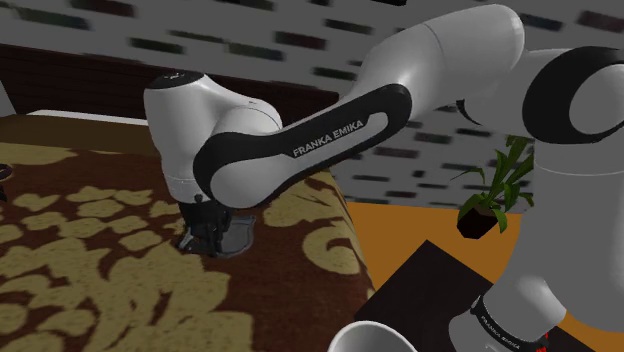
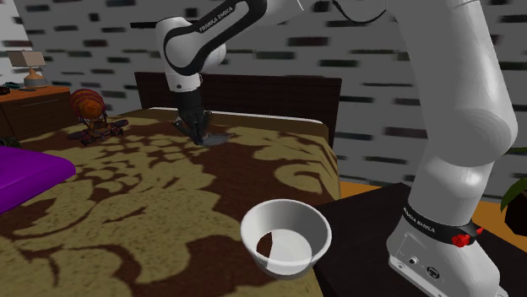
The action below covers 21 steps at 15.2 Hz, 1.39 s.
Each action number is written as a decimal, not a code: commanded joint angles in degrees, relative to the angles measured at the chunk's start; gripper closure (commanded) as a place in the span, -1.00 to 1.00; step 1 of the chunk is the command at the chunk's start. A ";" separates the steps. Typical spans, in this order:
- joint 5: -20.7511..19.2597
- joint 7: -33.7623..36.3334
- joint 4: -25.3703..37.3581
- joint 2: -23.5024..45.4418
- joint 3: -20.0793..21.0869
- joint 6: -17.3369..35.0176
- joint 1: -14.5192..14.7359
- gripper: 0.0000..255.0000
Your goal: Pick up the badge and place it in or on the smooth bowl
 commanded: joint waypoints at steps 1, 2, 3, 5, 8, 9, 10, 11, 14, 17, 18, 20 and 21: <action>0.94 1.08 -5.78 -4.02 0.88 1.80 -0.36 1.00; 1.48 1.57 -8.64 -6.01 1.32 2.73 -0.51 1.00; 2.05 2.02 -11.39 -7.96 1.78 3.60 -0.63 1.00; 3.33 2.84 -16.60 -11.77 2.71 5.18 -0.77 1.00; 5.60 3.86 -23.76 -17.37 4.15 7.15 -0.70 1.00; 6.46 4.14 -25.99 -19.22 4.63 7.70 -0.59 1.00; 7.38 4.39 -28.16 -21.06 5.11 8.21 -0.44 1.00; 8.34 4.62 -30.25 -22.90 5.59 8.65 -0.23 1.00; 11.54 5.19 -36.14 -28.40 7.01 9.66 0.70 1.00; 15.12 5.68 -41.45 -33.89 8.34 10.14 2.22 1.00; 16.38 5.85 -43.09 -35.71 8.76 10.17 2.87 1.00; 18.95 6.25 -46.18 -39.33 9.55 10.05 4.37 1.00; 20.26 6.50 -47.63 -41.12 9.93 9.90 5.23 1.00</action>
